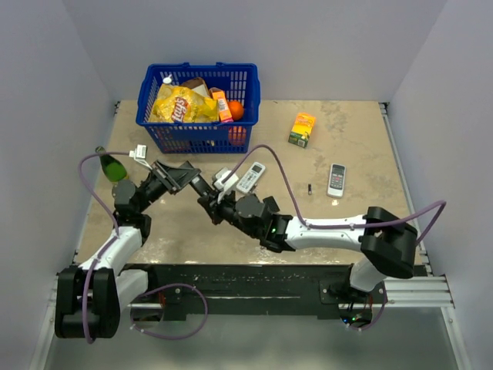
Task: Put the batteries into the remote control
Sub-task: Load the battery into the remote control.
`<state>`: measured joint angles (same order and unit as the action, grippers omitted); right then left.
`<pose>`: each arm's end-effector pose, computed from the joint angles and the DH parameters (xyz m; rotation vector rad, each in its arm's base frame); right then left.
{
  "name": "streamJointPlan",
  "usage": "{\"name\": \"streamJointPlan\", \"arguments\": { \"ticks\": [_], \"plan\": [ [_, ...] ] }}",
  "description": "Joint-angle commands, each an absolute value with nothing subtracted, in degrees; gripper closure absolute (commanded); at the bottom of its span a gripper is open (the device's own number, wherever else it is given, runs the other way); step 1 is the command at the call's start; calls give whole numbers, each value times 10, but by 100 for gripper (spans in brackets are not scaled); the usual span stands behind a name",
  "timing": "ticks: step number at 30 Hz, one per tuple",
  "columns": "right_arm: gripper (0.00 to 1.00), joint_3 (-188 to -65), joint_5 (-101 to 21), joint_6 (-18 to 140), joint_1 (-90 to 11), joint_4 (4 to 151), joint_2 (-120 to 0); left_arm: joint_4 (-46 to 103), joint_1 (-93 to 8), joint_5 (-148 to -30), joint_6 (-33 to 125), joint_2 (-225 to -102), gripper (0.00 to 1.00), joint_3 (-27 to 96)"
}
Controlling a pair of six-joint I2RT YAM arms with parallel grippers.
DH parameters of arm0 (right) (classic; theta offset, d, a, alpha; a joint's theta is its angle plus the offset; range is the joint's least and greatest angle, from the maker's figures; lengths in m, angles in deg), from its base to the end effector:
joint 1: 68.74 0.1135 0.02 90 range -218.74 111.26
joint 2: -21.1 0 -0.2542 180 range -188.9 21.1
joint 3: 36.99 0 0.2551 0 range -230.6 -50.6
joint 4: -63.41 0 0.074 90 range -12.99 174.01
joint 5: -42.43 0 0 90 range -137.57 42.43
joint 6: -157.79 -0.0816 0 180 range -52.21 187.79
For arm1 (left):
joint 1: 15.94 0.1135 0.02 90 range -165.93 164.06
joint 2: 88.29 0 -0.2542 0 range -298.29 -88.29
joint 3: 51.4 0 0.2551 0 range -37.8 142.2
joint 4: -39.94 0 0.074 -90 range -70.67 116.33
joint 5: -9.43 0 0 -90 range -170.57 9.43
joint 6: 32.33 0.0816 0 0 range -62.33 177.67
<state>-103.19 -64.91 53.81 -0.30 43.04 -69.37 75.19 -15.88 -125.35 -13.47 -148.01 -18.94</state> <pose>0.1719 0.3688 0.2525 -0.5587 1.6114 0.8454 0.2493 -0.0572 0.2345 -0.2990 1.6539 -1.5246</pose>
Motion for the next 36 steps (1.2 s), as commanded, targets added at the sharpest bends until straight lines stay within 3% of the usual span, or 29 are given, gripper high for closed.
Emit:
{"name": "streamJointPlan", "arguments": {
  "ticks": [1,8,14,18,24,36],
  "plan": [
    [100,-982,-711,592,28,509,-750,872,-159,-1250,-255,-1446,100,-154],
    [100,-953,-704,584,36,455,-748,840,-160,-1260,-232,-1437,100,-138],
    [98,-987,-650,582,38,507,-671,684,-159,-1256,-35,-1443,100,-116],
    [84,-1010,-605,588,36,578,-629,666,-159,-1263,11,-1466,100,-112],
    [54,-1034,-578,572,29,679,-553,625,-159,-1282,59,-1463,100,-84],
    [24,-1047,-404,498,-102,680,-506,679,-189,-1371,77,-1452,100,-71]
  ]
}}
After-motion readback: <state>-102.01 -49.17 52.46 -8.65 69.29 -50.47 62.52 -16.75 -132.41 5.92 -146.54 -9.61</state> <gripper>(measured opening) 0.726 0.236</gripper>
